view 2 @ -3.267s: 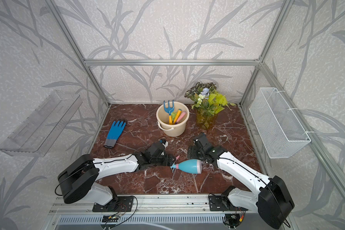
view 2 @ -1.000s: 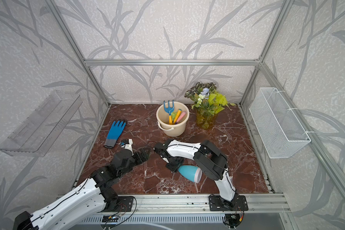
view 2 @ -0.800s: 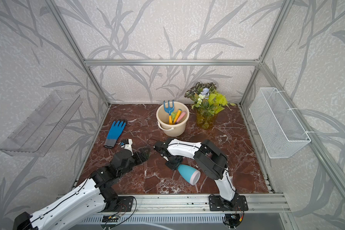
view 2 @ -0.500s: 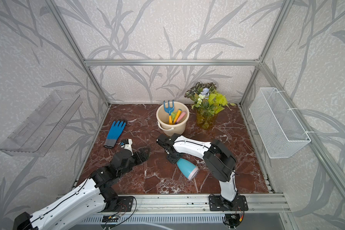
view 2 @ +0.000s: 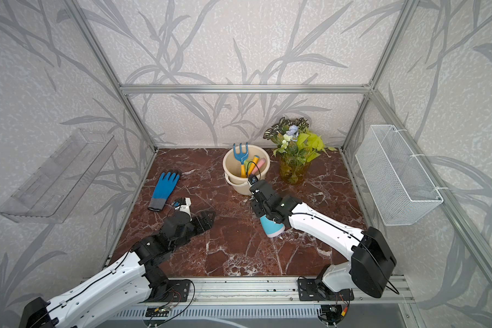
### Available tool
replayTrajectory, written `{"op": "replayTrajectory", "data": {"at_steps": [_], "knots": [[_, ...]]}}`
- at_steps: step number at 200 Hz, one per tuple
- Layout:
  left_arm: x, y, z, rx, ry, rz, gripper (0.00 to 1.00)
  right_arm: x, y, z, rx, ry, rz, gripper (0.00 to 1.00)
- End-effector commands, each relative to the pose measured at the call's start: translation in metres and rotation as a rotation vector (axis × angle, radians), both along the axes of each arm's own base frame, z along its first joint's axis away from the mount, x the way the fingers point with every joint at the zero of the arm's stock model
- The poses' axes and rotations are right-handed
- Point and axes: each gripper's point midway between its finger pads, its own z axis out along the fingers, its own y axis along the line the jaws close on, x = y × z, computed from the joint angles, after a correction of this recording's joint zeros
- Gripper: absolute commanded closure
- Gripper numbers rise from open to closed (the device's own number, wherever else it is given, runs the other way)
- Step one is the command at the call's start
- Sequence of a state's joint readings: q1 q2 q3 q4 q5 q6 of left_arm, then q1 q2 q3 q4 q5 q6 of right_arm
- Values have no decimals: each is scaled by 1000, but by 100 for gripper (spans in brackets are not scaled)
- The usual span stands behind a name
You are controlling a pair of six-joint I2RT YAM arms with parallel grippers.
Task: Organize the gardening tools
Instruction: Adjust the gardening tool at the center of the board.
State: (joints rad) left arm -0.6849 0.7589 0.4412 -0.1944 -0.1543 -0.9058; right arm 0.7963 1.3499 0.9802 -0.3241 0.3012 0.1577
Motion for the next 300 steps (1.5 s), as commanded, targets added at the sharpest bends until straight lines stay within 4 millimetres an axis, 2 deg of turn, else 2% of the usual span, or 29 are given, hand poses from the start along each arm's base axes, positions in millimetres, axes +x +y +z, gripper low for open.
{"op": "replayTrajectory", "data": {"at_steps": [1,25,59,97,102,203,246,300], "knots": [[10,-9,24,-19,-57,-21,9,22,-7,43,129,-250,-56,71],[14,-16,29,-22,-60,-40,9,29,-24,58,251,-386,-92,72],[17,-21,31,-32,-60,-53,9,41,-49,67,323,-469,-171,71],[19,-24,33,-42,-61,-58,9,46,-54,66,374,-592,-167,70],[19,-24,33,-44,-63,-57,9,47,-55,71,394,-618,-173,70],[22,-28,39,-41,-77,-67,9,65,-58,54,379,-787,-185,69],[23,-28,39,-33,-77,-68,9,72,-62,50,404,-808,-198,69],[25,-29,39,-33,-80,-72,9,77,-74,35,378,-789,-242,69]]}}
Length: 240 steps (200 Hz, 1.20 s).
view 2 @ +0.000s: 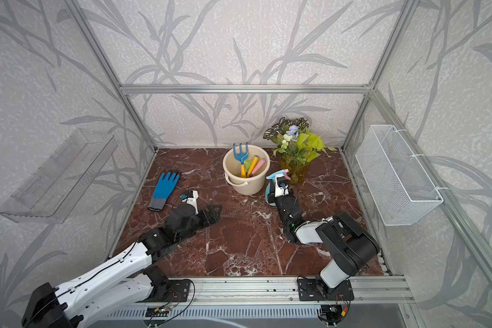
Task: Organize the gardening tools
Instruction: Adjust the gardening tool at the center of the board.
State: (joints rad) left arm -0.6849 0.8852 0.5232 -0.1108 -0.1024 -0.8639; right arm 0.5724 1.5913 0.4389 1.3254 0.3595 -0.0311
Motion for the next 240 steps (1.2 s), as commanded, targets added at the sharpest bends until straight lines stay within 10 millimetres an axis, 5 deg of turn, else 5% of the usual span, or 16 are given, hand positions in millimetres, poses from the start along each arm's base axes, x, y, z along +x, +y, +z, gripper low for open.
{"op": "replayTrajectory", "data": {"at_steps": [1,159,240], "knots": [[7,-4,20,-20,-51,-6,9,0,-10,7,28,-39,-35,69],[5,-3,25,-21,-72,-14,9,13,-30,-30,7,46,-130,65],[4,-1,26,-24,-80,-10,9,5,-30,-41,1,75,-109,43]]}}
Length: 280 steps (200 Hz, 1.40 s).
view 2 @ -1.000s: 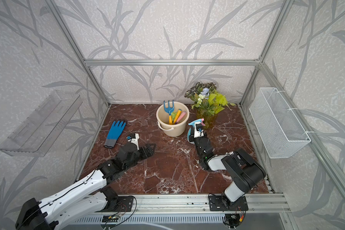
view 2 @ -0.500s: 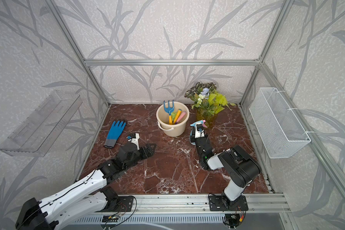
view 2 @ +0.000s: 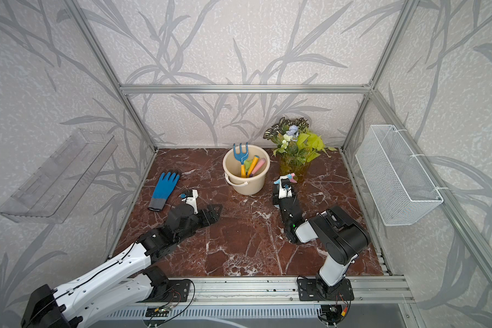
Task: Organize the gardening tools
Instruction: Adjust the gardening tool at the center of the board, then reset both arms
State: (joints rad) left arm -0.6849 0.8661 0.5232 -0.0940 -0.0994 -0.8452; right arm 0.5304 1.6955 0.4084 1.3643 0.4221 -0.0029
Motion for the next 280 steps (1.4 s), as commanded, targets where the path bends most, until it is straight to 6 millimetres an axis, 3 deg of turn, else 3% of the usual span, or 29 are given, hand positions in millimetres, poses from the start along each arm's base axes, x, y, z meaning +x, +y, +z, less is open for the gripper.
{"op": "replayTrajectory", "data": {"at_steps": [1,32,92,98,104,143,194,249,280], "knots": [[3,1,17,-13,-46,1,9,-4,-4,3,22,-15,-7,42],[3,-1,18,-19,-45,-3,9,-11,-3,10,14,-31,9,35],[4,-1,19,-18,-49,-2,9,-24,-21,16,47,-43,-47,18],[4,-1,19,-17,-48,-1,9,-25,-22,18,50,-48,-53,13],[4,-1,19,-17,-48,1,9,-28,-24,19,48,-49,-59,1],[7,0,21,-10,-54,7,9,-43,-37,28,74,-62,-102,1],[15,0,25,26,-63,24,3,-66,-55,34,144,73,-141,1],[36,1,42,130,-107,59,0,-94,-82,44,133,193,-178,1],[53,14,66,252,-152,135,0,-99,-104,50,152,280,-254,1]]}}
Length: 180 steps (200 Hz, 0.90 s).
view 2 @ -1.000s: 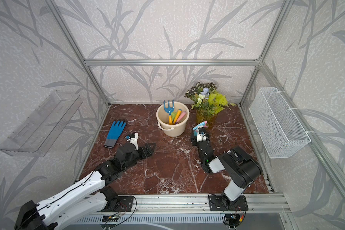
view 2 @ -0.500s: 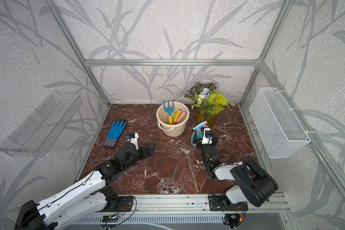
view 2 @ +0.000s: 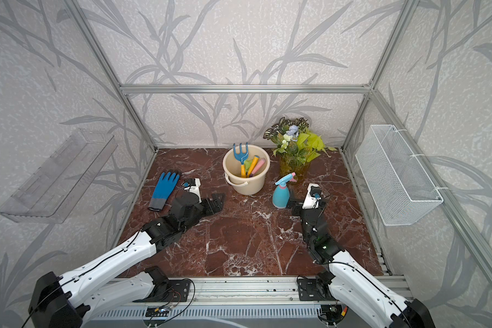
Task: Organize the gardening tools
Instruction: Reset both arms
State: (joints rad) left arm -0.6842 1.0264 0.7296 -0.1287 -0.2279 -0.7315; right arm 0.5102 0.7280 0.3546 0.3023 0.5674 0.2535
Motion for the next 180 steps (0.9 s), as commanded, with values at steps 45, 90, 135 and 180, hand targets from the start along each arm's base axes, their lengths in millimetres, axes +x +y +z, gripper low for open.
{"op": "replayTrajectory", "data": {"at_steps": [45,90,135,180], "knots": [[41,56,47,321,-91,239,0,0,-69,-11,23,257,-236,1],[61,128,43,501,-118,462,0,22,-102,-20,-32,308,-367,1],[62,200,21,589,-182,640,0,44,-111,-42,-107,316,-433,1],[64,237,-33,696,-122,710,0,52,-119,-62,-197,308,-470,1]]}}
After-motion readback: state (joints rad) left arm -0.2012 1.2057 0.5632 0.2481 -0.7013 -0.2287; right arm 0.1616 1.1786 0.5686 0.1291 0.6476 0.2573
